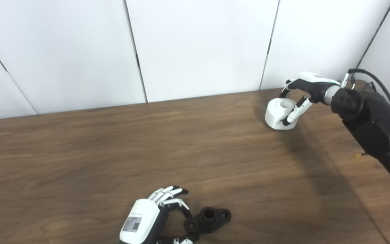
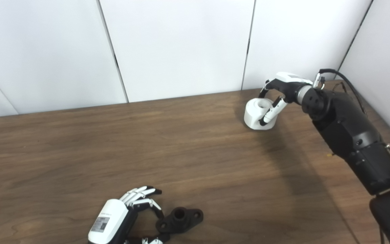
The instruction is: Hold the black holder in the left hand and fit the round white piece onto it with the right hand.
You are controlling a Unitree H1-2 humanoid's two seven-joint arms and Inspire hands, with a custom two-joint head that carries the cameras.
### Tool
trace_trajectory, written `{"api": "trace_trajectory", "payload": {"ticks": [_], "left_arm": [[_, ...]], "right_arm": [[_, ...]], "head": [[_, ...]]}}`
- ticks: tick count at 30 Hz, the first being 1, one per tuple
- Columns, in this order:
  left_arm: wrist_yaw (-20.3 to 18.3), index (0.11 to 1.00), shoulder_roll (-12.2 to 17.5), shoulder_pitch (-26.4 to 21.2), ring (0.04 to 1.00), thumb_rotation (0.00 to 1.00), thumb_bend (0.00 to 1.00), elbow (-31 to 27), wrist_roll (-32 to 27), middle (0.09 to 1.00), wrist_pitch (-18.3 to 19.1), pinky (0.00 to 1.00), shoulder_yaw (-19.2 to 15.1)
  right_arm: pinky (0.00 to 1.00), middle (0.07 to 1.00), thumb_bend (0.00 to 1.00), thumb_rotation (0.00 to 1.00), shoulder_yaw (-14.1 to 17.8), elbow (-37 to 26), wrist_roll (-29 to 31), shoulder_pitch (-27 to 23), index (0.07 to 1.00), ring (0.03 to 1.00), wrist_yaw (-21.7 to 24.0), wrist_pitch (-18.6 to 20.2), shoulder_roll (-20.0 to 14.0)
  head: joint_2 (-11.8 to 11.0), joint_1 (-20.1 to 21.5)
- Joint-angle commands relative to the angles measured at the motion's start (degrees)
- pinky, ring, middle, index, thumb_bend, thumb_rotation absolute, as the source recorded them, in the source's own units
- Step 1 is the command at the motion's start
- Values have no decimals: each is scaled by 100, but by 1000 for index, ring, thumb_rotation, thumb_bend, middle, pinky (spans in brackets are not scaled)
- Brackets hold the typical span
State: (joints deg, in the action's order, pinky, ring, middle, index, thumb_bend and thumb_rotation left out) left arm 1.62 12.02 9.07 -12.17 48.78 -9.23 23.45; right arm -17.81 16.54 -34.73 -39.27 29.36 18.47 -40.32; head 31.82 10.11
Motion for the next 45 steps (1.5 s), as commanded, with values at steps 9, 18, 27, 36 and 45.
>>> {"api": "trace_trajectory", "payload": {"ticks": [9,18,27,36,45], "left_arm": [[-214,488,56,118,870,40,511,109,97,821,199,848,-3],[-227,489,42,113,868,40,511,89,84,824,213,843,-11],[-254,489,33,104,874,40,511,77,87,828,229,843,-20],[-249,489,11,96,872,40,511,77,52,828,208,838,-43],[-240,489,-29,25,874,40,510,177,56,827,196,845,-27]], "right_arm": [[1000,969,837,205,155,-124,-25,-234,683,1000,-174,-122,-121],[1000,931,815,192,105,-58,-279,-114,628,1000,-590,-332,-82],[988,892,520,142,168,61,-345,-6,488,1000,-1143,-666,-17],[992,891,518,141,209,21,-308,33,487,1000,-1151,-665,0],[976,889,519,141,228,-329,-424,46,487,1000,-1092,-644,-14]], "head": [[28,-8],[39,-25],[48,-36],[67,-43],[113,-65]]}}
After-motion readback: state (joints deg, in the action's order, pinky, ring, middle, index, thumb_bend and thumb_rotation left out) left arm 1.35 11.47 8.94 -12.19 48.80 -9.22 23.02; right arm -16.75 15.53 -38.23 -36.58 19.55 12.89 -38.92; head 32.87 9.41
